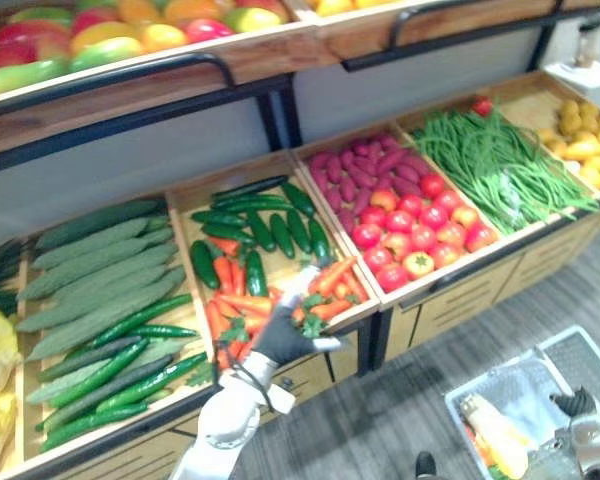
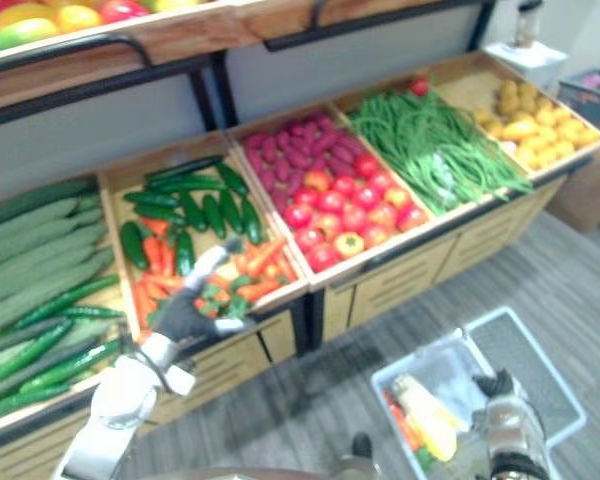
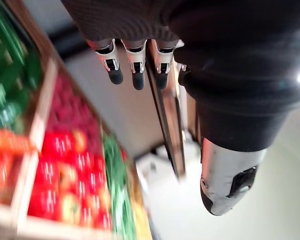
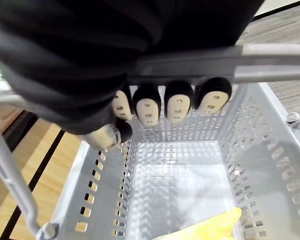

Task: Pick vegetable in the basket

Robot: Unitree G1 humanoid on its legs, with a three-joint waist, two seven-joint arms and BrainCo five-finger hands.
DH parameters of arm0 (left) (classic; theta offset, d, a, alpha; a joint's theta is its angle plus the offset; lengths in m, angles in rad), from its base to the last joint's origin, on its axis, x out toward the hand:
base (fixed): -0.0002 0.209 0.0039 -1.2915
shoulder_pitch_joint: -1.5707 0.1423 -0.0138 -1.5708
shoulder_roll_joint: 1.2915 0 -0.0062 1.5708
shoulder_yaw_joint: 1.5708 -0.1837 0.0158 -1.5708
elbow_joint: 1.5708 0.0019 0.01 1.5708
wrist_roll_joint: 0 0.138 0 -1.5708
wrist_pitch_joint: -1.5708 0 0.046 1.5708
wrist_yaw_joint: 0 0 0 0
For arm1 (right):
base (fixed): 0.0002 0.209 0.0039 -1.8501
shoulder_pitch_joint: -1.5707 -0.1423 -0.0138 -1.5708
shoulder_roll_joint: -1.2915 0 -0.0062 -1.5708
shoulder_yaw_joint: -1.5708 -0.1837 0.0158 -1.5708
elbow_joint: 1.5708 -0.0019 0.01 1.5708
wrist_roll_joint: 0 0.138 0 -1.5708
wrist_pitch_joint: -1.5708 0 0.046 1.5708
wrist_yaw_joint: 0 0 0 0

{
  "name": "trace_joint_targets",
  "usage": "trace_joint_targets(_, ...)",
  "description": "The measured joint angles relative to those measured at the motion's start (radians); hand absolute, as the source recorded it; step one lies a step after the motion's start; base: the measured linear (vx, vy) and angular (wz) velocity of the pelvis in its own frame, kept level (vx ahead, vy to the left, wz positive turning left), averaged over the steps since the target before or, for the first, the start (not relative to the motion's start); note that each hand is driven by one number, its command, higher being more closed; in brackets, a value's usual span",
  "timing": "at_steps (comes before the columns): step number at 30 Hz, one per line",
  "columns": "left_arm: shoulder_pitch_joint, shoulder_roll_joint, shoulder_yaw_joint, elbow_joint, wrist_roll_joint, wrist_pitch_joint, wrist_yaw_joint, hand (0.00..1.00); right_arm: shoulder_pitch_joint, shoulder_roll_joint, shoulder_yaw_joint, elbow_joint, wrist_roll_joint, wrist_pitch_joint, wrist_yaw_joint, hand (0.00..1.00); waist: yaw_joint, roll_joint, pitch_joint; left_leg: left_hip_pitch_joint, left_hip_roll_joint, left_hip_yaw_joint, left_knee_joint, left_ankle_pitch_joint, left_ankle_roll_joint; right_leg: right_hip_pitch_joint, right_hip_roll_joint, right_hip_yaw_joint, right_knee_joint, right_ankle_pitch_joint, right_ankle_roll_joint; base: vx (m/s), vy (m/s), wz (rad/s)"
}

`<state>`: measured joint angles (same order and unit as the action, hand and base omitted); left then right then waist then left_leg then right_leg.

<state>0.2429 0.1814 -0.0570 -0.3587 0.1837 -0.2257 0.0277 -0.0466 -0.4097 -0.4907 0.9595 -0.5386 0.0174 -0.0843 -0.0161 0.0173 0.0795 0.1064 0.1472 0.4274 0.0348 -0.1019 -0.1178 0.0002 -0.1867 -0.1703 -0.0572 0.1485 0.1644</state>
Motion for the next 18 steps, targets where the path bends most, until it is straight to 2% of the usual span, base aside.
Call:
trace_joint_targets(1, -0.001, -0.023, 0.039, 0.014, 0.012, 0.006, 0.02, 0.0, 0.008, 0.009, -0.017, 0.007, 0.007, 0.001, -0.001, 1.0, 0.001, -0.002, -0.003, 0.0, -0.001, -0.013, -0.007, 0.006, 0.001, 0.006, -0.002, -0.012, 0.0, 0.0, 0.0, -0.02, -0.022, 0.59)
trace_joint_targets(3, -0.002, -0.093, 0.186, 0.091, 0.057, 0.042, 0.087, 0.0, 0.025, 0.034, -0.058, 0.046, 0.03, 0.004, -0.016, 1.0, 0.018, -0.017, -0.025, 0.003, -0.016, -0.042, -0.05, 0.035, 0.003, 0.011, -0.011, -0.049, 0.0, -0.008, -0.009, -0.03, -0.015, 0.43)
trace_joint_targets(6, -0.001, -0.141, 0.301, 0.164, 0.085, 0.099, 0.182, 0.0, 0.041, 0.062, -0.068, 0.079, 0.038, 0.004, -0.036, 1.0, 0.021, -0.034, -0.028, 0.008, -0.033, -0.083, -0.107, 0.076, 0.003, 0.022, -0.023, -0.089, 0.001, -0.032, -0.009, -0.05, -0.028, 0.43)
trace_joint_targets(8, -0.002, -0.139, 0.343, 0.218, 0.132, 0.107, 0.234, 0.0, 0.051, 0.084, -0.074, 0.078, 0.039, 0.006, -0.04, 1.0, 0.02, -0.037, -0.029, 0.017, -0.036, -0.109, -0.135, 0.101, 0.003, 0.026, -0.022, -0.116, 0.007, -0.043, -0.014, -0.02, -0.04, 0.38)
trace_joint_targets(11, -0.008, -0.139, 0.431, 0.37, 0.184, 0.123, 0.303, 0.0, 0.06, 0.095, -0.073, 0.075, 0.038, 0.005, -0.062, 1.0, 0.021, -0.038, -0.03, 0.02, -0.033, -0.114, -0.136, 0.105, 0.003, 0.039, -0.018, -0.129, 0.007, -0.05, -0.024, -0.05, -0.027, 0.1)
trace_joint_targets(15, -0.007, -0.139, 0.541, 0.522, 0.206, 0.157, 0.393, 0.0, 0.072, 0.14, -0.073, 0.071, 0.049, 0.002, -0.085, 1.0, 0.02, -0.056, -0.045, 0.019, -0.027, -0.111, -0.137, 0.106, 0.001, 0.039, -0.011, -0.134, 0.002, -0.065, -0.029, -0.01, -0.006, 0.0)
trace_joint_targets(18, -0.011, -0.132, 0.617, 0.704, 0.229, 0.17, 0.451, 0.0, 0.085, 0.179, -0.053, 0.07, 0.066, 0.002, -0.104, 1.0, 0.019, -0.065, -0.06, 0.019, -0.025, -0.11, -0.137, 0.103, -0.003, 0.041, -0.007, -0.135, -0.011, -0.064, -0.03, 0.0, 0.0, 0.0)
